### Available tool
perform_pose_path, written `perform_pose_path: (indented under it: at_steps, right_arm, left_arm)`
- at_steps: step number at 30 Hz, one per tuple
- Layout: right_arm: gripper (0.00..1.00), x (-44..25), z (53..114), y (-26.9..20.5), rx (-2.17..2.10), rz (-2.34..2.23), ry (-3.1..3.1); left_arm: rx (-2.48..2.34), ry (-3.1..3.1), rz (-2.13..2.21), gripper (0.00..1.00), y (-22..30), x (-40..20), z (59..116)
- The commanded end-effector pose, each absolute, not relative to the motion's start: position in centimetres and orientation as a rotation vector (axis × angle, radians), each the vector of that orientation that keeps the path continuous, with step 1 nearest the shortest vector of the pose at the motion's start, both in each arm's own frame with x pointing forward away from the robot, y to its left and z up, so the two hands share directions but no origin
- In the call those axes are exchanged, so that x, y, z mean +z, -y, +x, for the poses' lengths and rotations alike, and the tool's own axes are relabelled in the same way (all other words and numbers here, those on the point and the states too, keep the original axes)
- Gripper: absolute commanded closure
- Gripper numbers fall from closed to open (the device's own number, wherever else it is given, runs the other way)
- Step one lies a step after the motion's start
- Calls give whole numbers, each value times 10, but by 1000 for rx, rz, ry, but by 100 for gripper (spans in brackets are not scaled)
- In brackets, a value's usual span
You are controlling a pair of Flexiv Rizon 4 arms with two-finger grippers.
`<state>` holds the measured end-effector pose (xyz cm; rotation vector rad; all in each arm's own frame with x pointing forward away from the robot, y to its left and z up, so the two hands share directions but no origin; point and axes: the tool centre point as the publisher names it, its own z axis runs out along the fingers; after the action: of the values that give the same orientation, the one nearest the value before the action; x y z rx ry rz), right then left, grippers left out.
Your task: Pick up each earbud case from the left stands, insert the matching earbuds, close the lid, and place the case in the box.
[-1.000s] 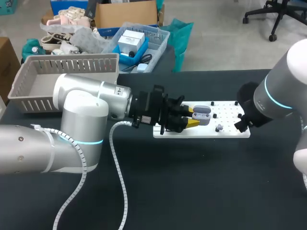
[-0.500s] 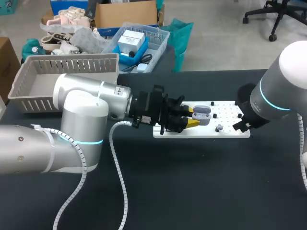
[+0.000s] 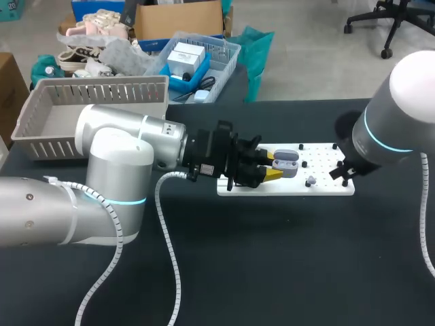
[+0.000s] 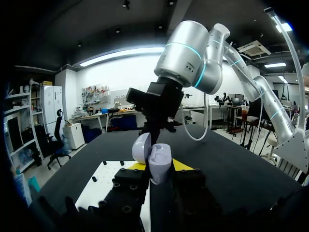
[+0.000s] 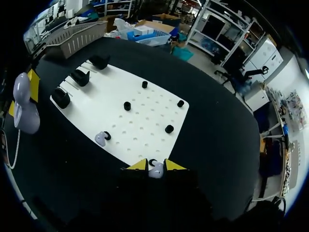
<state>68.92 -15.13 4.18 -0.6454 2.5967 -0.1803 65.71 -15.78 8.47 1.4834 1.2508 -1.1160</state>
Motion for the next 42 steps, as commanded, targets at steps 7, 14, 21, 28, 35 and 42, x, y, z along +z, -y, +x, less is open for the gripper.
perform_pose_path:
  at_steps: [7,14,21,28,35,42]
  right_arm:
    - [100,111,667,139,-327,-637,-2623]
    - [100,141,653,122,-337,-644,-2646]
    - [100,164,638,109,-308,-658,-2688]
    - [100,181,627,89,-172,-644,-2731]
    - [100,182,621,71,-70,-671,-2766]
    - [100,179,614,58,-21,-695,-2735]
  left_arm:
    - [-1113,-1251,1482,100,157,85,656]
    - [-1113,-1251,1482,100,157,85,656]
    - [-1113,-1251,1482,100,157,85,656]
    - [-1113,-1251,1482,100,157,85,656]
    - [-1113,-1251,1482,100,157,85,656]
    - [-1113,-1251,1482,100,157,85,656]
